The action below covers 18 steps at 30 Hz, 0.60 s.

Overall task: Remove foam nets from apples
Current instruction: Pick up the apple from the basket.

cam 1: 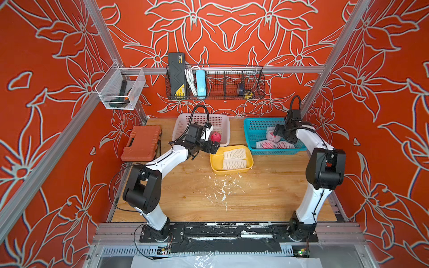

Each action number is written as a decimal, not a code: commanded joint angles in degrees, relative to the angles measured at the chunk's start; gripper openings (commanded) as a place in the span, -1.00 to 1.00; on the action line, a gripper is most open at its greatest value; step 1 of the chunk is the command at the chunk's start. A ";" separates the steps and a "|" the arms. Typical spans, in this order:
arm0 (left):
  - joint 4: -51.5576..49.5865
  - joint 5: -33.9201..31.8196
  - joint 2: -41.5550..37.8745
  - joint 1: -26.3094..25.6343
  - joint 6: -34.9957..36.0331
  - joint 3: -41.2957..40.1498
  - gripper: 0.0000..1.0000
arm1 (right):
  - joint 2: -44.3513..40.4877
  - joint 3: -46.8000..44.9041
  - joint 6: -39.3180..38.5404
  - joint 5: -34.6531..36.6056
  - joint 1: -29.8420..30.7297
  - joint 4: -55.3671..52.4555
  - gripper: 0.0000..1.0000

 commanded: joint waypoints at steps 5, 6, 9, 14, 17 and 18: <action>-1.11 0.57 1.17 -0.31 1.05 0.74 0.97 | -6.14 -4.19 -10.17 2.16 2.44 4.85 0.97; -1.07 0.65 1.33 -0.44 1.05 0.84 0.97 | -6.88 -4.93 -11.57 2.64 3.03 5.36 0.97; -1.15 0.75 1.87 -0.51 1.00 1.06 0.97 | -8.47 -6.90 -16.14 4.76 5.10 7.13 0.97; -1.18 0.79 2.12 -0.65 1.07 0.82 0.97 | -6.17 -4.48 -23.49 12.33 10.98 5.46 0.97; -1.15 0.79 2.34 -0.68 1.14 0.58 0.97 | -3.14 -1.92 -26.02 16.95 14.06 3.91 0.97; -1.15 0.68 2.35 -0.67 1.13 0.58 0.97 | -1.87 -0.74 -26.16 18.63 14.76 2.99 0.97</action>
